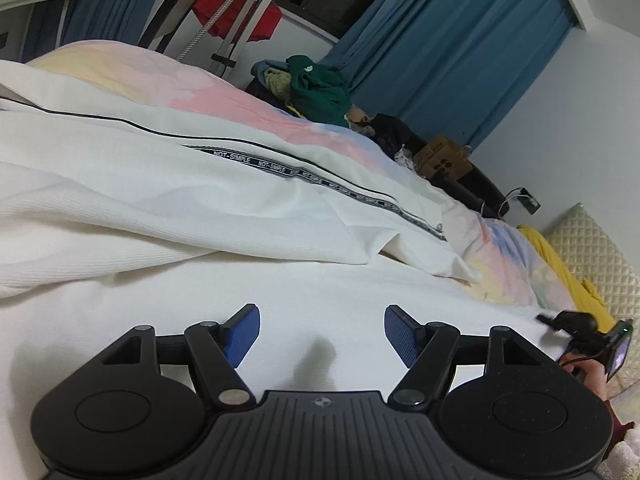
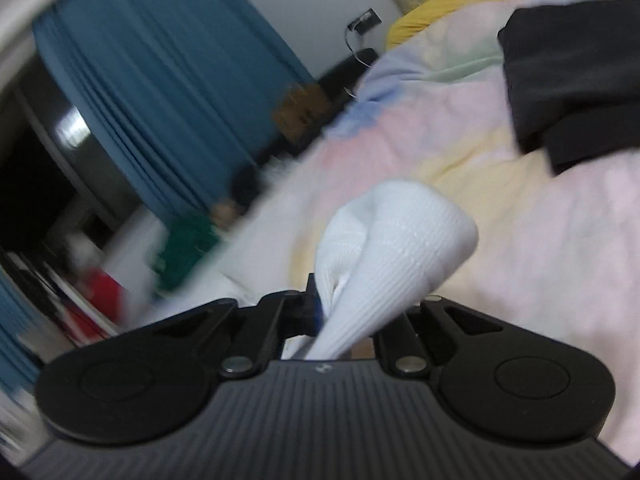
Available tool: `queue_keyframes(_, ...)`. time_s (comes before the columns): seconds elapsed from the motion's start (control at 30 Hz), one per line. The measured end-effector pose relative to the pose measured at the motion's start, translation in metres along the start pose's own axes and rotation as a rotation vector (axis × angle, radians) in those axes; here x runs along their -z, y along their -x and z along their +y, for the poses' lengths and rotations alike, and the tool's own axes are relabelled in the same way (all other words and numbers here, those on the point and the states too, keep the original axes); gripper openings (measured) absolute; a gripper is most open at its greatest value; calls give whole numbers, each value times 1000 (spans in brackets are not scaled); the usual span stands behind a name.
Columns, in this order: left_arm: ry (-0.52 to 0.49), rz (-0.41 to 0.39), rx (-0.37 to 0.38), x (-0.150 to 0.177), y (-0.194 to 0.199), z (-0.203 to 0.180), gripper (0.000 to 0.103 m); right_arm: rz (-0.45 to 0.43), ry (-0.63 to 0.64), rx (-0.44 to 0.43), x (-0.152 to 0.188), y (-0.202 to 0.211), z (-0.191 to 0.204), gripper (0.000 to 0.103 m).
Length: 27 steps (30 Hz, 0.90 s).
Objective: Fold clothes
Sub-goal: 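Grasp the ribbed cuff with the right gripper and lift it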
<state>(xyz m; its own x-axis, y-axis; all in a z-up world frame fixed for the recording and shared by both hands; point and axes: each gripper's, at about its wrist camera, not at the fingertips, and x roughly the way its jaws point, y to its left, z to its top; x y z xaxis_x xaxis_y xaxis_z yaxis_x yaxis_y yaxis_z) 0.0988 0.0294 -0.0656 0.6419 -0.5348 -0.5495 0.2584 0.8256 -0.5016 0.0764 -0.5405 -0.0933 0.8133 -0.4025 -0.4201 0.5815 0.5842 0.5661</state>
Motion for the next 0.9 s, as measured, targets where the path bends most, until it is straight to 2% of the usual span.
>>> queue_keyframes(0.07,9,-4,-20,-2,2,2,71,83,2,83,8,-19,-5,11)
queue_keyframes(0.17,37,-9,-63,-5,6,6,72,217,-136,148,17,-37,-41,13)
queue_keyframes(0.3,70,-32,-153,-12,33,18,75,258,-271,123,23,-39,-73,16)
queue_keyframes(0.4,106,-74,-211,-22,67,31,79,265,-252,145,23,-40,-66,25)
queue_keyframes(0.43,133,-91,-236,-26,81,38,83,266,-230,157,24,-37,-61,31)
queue_keyframes(0.5,207,-123,-274,-30,109,55,85,269,-180,167,28,-24,-58,43)
queue_keyframes(0.57,295,-145,-298,-34,138,77,86,272,-130,166,30,-14,-43,61)
queue_keyframes(0.63,375,-158,-311,-34,169,101,86,277,-106,152,29,-1,-40,67)
queue_keyframes(0.77,543,-177,-351,-24,226,153,86,326,-131,114,28,13,-38,67)
queue_keyframes(0.9,741,-188,-375,-1,263,208,86,332,-213,130,27,25,-54,66)
